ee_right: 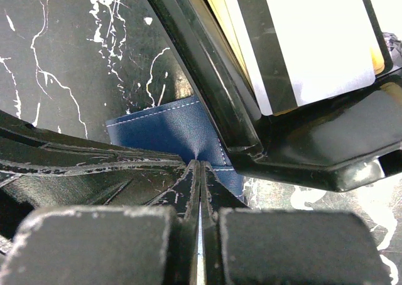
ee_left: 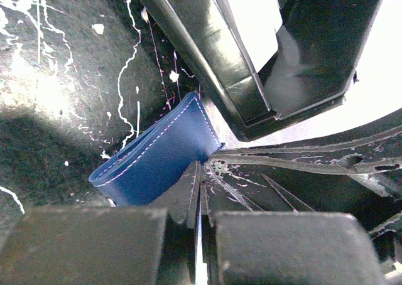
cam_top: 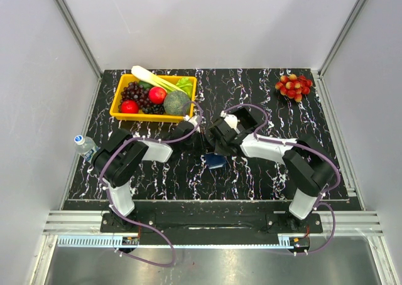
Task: Put the credit cards into the card holder
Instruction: Close the card holder at the center of the board.
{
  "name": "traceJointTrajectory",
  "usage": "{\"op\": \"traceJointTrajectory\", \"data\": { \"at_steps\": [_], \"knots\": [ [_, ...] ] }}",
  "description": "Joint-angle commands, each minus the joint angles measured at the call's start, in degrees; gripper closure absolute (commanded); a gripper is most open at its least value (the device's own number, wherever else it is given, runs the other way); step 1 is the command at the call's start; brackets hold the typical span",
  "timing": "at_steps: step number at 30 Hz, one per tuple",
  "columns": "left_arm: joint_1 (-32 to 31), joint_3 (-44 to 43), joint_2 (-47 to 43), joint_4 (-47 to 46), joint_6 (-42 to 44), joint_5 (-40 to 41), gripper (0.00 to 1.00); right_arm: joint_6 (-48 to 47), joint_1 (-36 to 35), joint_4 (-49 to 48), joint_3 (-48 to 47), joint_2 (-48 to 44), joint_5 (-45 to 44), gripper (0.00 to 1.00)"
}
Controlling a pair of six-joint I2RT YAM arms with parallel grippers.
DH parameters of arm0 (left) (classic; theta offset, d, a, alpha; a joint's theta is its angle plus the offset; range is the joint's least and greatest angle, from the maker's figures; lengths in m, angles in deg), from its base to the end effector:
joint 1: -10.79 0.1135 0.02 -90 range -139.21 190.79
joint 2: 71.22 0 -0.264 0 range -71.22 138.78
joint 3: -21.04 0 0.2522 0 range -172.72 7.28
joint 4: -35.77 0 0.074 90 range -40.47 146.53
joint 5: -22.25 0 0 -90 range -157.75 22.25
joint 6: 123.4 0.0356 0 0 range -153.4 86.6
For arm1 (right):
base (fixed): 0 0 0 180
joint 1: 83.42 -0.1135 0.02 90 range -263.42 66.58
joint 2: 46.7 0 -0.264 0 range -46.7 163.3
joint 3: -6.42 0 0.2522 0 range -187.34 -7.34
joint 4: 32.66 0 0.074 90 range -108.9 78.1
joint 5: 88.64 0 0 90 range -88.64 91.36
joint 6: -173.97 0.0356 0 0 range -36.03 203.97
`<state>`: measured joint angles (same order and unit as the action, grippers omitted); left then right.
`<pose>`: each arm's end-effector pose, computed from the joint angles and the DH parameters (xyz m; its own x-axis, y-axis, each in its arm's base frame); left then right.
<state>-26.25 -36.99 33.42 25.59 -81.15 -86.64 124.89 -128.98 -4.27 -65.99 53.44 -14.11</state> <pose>0.2697 -0.2180 0.1217 -0.8945 -0.2024 -0.3987 0.1721 0.6671 -0.7248 0.2519 0.2433 0.1661 -0.8218 0.0636 -0.5663 -0.0606 0.9784 0.1978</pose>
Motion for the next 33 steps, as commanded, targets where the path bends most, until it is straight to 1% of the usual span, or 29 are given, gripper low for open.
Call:
{"op": "traceJointTrajectory", "data": {
  "at_steps": [1,5,9,16,21,30,33],
  "knots": [
    [-1.2,3.8,3.3,11.8,5.1,7.1,1.00,0.8,-2.3,-1.9,1.7,-0.6,4.7,1.00],
    [-1.9,4.1,3.8,12.0,4.8,8.1,1.00,1.1,-2.2,-4.6,3.6,-3.4,4.2,1.00],
    [-2.0,4.8,3.3,12.2,5.2,8.8,1.00,1.0,-2.1,-4.7,3.9,-6.5,3.5,1.00],
    [-2.1,4.6,2.9,12.2,5.6,9.0,1.00,2.2,-2.1,-4.4,4.1,-6.7,5.4,1.00],
    [-2.0,4.7,2.8,12.5,5.7,9.1,1.00,2.5,-1.9,-3.6,5.6,-7.1,2.7,1.00],
    [-2.0,5.0,2.5,12.5,6.3,9.2,1.00,1.7,-0.2,-3.5,6.1,-11.5,3.4,1.00],
    [-2.1,5.1,2.2,12.5,6.4,9.4,1.00,2.0,0.1,-3.7,6.4,-12.2,2.2,1.00]
  ]
}}
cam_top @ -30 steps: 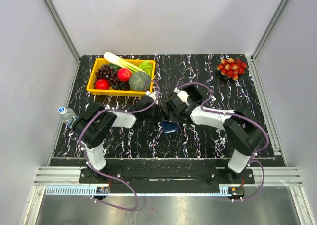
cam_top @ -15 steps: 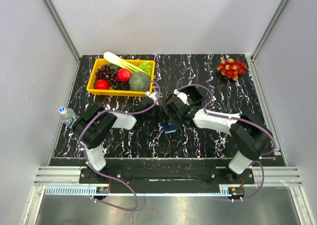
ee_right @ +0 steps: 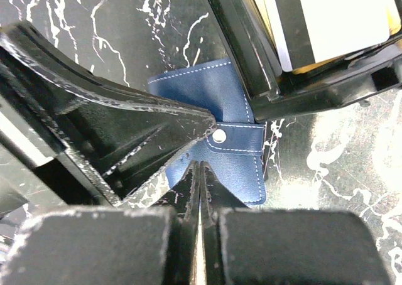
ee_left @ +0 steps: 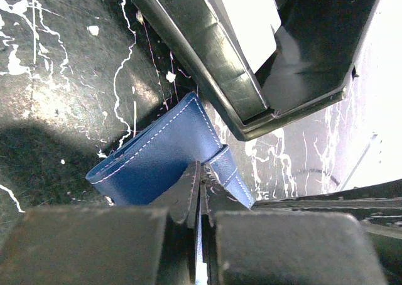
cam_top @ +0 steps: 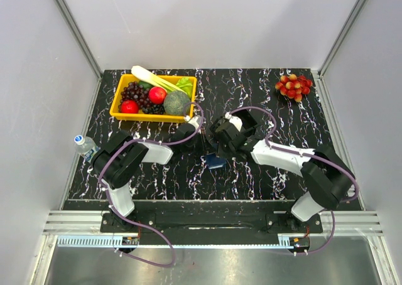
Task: Put the credit cards into the card holder
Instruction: Close the card holder at the center of the board.
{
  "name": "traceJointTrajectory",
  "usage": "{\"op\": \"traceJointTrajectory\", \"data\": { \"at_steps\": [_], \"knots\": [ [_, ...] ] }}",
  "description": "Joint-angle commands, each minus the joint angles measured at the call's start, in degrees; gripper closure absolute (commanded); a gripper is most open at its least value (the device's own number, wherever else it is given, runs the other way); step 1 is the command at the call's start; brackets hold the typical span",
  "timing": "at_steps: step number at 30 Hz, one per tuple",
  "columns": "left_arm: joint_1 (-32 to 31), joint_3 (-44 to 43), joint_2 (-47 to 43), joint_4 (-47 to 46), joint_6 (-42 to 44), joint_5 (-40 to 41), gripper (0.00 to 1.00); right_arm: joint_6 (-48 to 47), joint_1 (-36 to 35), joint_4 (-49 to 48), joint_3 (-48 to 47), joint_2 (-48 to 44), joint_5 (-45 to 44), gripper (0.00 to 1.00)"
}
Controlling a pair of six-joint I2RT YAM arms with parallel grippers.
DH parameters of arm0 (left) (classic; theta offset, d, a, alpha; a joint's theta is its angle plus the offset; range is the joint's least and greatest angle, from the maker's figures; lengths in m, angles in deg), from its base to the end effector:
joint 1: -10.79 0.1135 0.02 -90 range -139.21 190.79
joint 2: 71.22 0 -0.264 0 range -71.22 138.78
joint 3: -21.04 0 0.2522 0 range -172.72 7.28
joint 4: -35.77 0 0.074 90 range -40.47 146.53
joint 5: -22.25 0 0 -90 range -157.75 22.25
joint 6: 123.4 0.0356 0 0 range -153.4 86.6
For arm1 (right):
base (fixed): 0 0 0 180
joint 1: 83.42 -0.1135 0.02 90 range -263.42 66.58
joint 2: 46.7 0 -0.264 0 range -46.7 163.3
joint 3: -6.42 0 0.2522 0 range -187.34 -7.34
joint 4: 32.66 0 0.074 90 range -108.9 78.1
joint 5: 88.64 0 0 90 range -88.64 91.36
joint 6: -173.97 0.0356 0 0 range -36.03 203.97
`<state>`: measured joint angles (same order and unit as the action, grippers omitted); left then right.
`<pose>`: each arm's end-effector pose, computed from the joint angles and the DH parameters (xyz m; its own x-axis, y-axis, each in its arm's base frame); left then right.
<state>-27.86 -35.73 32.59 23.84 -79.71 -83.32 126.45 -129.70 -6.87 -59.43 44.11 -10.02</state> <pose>0.2623 -0.2220 0.1230 -0.8693 -0.1967 -0.4534 0.2092 0.6847 -0.6982 0.2271 0.2273 0.1867 -0.8149 0.1057 -0.5698 -0.0975 0.9442 0.3146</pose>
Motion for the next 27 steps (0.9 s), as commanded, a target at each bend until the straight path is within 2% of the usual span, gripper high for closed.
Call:
{"op": "traceJointTrajectory", "data": {
  "at_steps": [1,18,27],
  "knots": [
    [-0.4,3.8,2.9,14.3,5.0,6.2,1.00,0.3,1.0,-1.3,-0.2,-2.5,-1.8,1.00],
    [-0.5,4.1,3.0,13.8,5.3,5.6,1.00,0.4,1.6,-4.3,0.3,6.0,2.3,1.00],
    [-0.5,4.7,2.8,13.3,5.6,5.7,1.00,-0.6,1.9,-3.9,1.3,-3.0,0.0,1.00]
  ]
}}
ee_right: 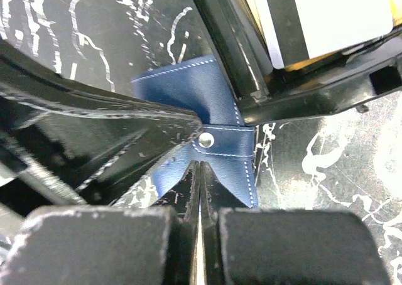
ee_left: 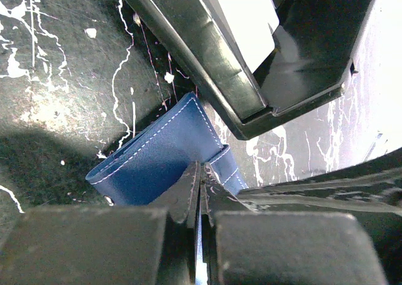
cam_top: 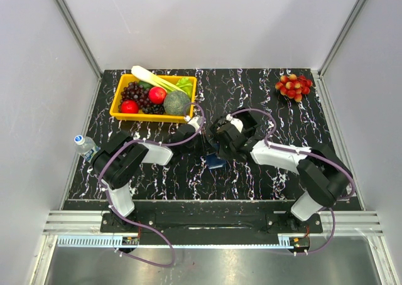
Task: Put the credit cards into the card holder
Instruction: Close the card holder at the center of the board, then reset both arms
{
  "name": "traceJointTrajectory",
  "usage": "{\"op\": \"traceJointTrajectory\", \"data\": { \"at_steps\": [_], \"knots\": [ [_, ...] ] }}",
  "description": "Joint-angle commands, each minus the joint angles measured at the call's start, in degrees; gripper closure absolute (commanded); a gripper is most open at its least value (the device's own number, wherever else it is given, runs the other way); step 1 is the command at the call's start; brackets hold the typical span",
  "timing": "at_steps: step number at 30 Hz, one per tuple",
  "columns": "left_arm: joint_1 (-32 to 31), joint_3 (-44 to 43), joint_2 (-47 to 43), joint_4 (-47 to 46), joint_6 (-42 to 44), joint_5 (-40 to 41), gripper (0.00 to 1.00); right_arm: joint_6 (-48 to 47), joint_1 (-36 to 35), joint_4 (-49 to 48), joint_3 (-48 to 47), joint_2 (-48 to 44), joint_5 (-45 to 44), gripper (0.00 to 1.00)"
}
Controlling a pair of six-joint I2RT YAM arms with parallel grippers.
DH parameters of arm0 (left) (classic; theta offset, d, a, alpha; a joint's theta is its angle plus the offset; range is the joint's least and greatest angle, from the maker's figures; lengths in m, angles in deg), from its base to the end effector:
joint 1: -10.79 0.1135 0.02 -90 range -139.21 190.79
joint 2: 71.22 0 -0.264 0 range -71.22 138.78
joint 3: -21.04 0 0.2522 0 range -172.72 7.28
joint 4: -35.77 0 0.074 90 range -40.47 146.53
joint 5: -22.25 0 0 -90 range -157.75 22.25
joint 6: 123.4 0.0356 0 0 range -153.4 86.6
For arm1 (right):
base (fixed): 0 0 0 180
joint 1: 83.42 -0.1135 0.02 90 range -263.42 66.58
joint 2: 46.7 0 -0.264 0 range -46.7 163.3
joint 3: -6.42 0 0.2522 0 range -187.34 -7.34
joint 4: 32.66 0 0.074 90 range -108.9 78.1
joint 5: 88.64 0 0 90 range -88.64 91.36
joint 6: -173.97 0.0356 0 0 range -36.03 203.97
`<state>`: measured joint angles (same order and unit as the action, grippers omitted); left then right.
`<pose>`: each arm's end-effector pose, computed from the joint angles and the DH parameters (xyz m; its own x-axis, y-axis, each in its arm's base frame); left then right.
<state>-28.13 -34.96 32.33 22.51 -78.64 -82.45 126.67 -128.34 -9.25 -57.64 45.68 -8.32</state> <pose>0.2601 -0.2217 0.1230 -0.8559 -0.1916 -0.4802 0.2315 0.6885 -0.6873 0.2312 0.2221 0.1720 -0.8306 0.1158 -0.5447 -0.0803 0.9430 0.3230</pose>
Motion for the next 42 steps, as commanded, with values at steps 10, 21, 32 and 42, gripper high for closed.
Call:
{"op": "traceJointTrajectory", "data": {
  "at_steps": [10,21,32,42],
  "knots": [
    [-0.1,4.5,2.5,14.1,4.5,5.0,1.00,-0.7,0.7,-0.3,-2.2,0.6,-1.5,1.00],
    [-0.5,5.1,2.7,13.8,5.1,4.9,1.00,-0.3,0.7,-2.7,-1.5,2.1,0.9,1.00],
    [-0.5,5.5,2.4,13.9,5.3,5.6,1.00,-2.2,1.3,-2.1,-2.8,0.2,-1.2,1.00],
    [-0.6,5.4,2.5,14.0,5.2,5.8,1.00,1.6,1.2,-2.4,-1.8,7.2,3.1,1.00]
  ]
}}
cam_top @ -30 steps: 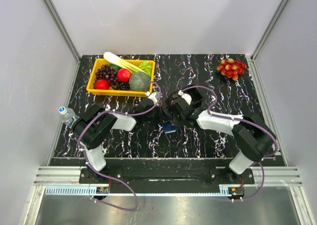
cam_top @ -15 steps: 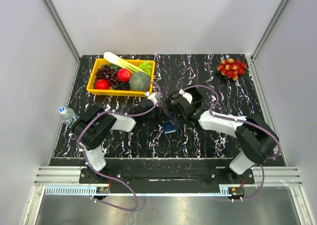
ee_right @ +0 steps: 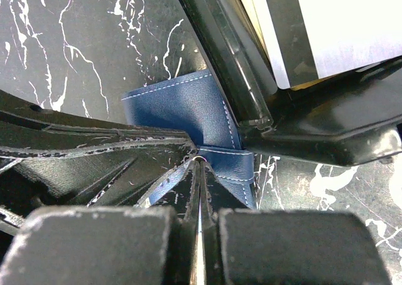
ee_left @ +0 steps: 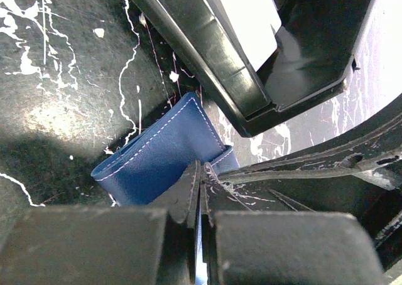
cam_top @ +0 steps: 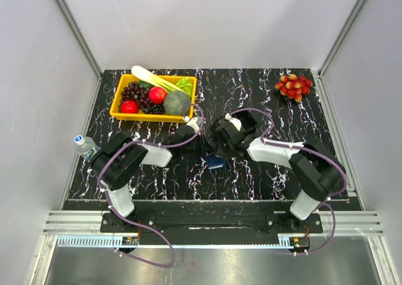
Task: Put the credit cards into the card holder
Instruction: Reset both arms
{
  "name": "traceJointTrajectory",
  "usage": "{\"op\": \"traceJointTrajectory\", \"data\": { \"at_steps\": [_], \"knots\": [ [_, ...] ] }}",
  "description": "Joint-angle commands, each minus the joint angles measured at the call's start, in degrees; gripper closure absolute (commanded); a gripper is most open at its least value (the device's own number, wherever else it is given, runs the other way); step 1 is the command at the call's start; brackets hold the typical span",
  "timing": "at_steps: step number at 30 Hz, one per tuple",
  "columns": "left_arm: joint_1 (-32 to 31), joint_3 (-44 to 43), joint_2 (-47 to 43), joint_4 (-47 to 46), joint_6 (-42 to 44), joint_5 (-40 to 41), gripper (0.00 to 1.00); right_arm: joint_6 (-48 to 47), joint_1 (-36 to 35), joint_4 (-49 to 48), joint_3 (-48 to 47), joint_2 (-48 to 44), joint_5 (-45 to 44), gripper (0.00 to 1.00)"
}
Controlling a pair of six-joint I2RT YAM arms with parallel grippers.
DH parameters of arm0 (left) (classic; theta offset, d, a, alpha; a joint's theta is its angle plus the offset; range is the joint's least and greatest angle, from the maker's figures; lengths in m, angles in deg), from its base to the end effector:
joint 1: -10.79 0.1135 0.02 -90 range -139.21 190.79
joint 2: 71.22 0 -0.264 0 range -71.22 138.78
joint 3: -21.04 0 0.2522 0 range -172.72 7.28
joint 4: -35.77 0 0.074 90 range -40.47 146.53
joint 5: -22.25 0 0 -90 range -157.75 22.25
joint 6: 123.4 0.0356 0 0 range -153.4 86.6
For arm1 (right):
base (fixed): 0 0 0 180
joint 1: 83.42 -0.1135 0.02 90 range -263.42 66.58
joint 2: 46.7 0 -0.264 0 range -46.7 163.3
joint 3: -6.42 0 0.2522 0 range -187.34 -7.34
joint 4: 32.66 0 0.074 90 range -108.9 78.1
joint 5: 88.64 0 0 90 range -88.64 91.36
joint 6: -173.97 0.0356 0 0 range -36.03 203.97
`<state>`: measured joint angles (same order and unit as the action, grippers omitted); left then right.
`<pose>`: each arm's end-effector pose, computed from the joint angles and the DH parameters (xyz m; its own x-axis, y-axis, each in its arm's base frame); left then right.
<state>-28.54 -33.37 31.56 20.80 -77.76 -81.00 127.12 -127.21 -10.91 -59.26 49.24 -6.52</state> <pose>0.2552 -0.2197 0.1226 -0.8392 -0.1922 -0.5087 0.2492 0.6955 -0.6739 0.2433 0.2265 0.1629 -0.8422 0.1311 -0.5230 -0.0666 0.9373 0.3421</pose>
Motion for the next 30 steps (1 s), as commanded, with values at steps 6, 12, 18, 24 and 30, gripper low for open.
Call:
{"op": "traceJointTrajectory", "data": {
  "at_steps": [6,12,18,24,30],
  "knots": [
    [-0.2,4.3,2.5,15.1,4.5,4.3,1.00,-1.0,0.0,0.6,-1.3,1.3,0.3,1.00],
    [0.1,5.1,-6.5,15.6,5.5,9.2,0.45,-5.7,1.0,0.5,-0.8,-12.7,-5.1,0.85],
    [0.9,3.1,-18.0,21.3,8.4,12.6,0.01,-7.5,3.7,0.4,5.5,-27.3,-8.9,0.59],
    [1.0,0.7,-25.2,28.6,9.3,15.9,0.01,-6.8,11.7,5.3,11.9,-38.4,-11.1,0.39],
    [2.1,2.6,-33.6,31.9,8.7,21.3,0.01,-8.5,23.3,9.8,14.5,-44.1,-8.1,0.22]
  ]
}}
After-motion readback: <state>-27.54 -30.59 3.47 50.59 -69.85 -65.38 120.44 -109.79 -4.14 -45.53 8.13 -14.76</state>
